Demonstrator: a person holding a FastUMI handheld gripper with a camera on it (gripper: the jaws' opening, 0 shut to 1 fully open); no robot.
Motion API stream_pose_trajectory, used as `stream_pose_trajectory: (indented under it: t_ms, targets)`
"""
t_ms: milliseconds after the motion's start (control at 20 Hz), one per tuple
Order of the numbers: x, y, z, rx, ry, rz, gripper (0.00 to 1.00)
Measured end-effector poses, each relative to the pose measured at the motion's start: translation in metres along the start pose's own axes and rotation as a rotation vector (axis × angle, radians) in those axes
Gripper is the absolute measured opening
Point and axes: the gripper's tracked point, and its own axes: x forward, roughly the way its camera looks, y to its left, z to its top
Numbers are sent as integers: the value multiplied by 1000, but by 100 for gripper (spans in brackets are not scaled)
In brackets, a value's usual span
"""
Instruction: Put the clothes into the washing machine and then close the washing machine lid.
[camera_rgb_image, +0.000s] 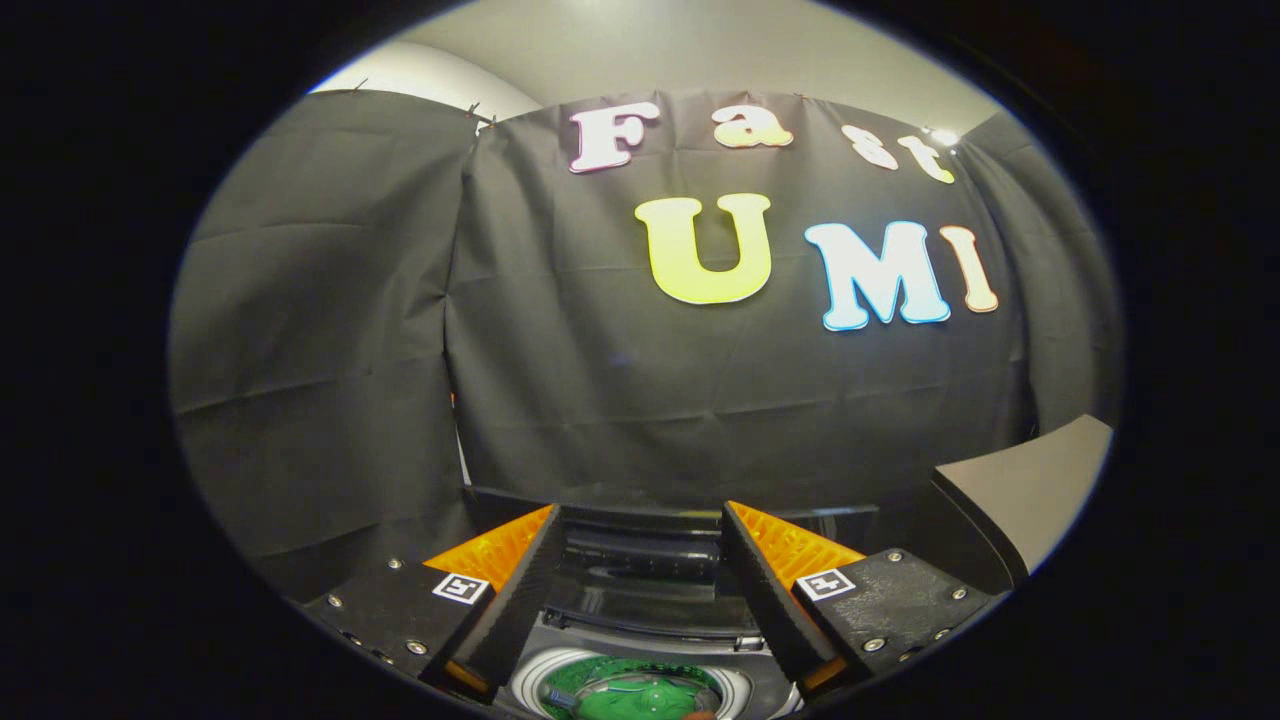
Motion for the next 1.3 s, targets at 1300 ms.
stream_pose_trajectory:
  t_ms: [1300]
  targets:
    - [134,5,-44,141,514,-107,96]
